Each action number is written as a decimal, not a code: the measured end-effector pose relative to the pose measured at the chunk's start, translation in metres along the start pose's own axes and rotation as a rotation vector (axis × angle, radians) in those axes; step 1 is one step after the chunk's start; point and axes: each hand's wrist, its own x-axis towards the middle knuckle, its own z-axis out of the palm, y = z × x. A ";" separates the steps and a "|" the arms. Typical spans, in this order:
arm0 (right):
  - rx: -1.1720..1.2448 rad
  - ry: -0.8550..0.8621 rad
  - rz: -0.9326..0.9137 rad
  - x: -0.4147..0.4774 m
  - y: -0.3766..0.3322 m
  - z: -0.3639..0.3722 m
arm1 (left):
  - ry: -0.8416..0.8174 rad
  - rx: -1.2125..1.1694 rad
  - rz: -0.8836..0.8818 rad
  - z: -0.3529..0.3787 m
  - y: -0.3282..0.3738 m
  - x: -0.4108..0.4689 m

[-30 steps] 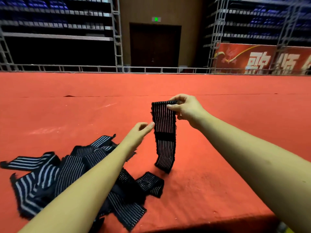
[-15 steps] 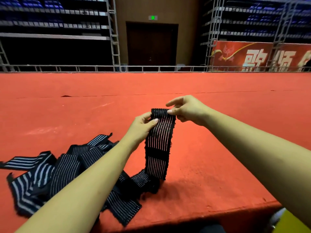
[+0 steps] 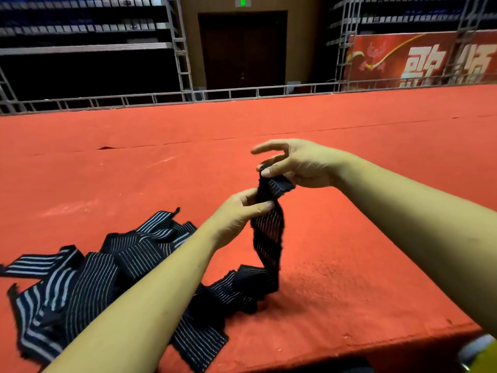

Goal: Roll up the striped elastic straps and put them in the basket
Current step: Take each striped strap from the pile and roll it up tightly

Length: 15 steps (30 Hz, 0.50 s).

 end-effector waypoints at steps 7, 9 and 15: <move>-1.106 0.390 0.073 0.017 0.018 -0.037 | -0.028 0.174 -0.130 0.003 -0.015 0.002; -1.031 0.571 0.009 0.026 0.026 -0.050 | -0.127 0.272 -0.241 0.002 -0.026 -0.001; -0.865 0.790 -0.007 0.043 0.054 -0.066 | -0.194 -0.068 -0.375 0.016 -0.075 -0.021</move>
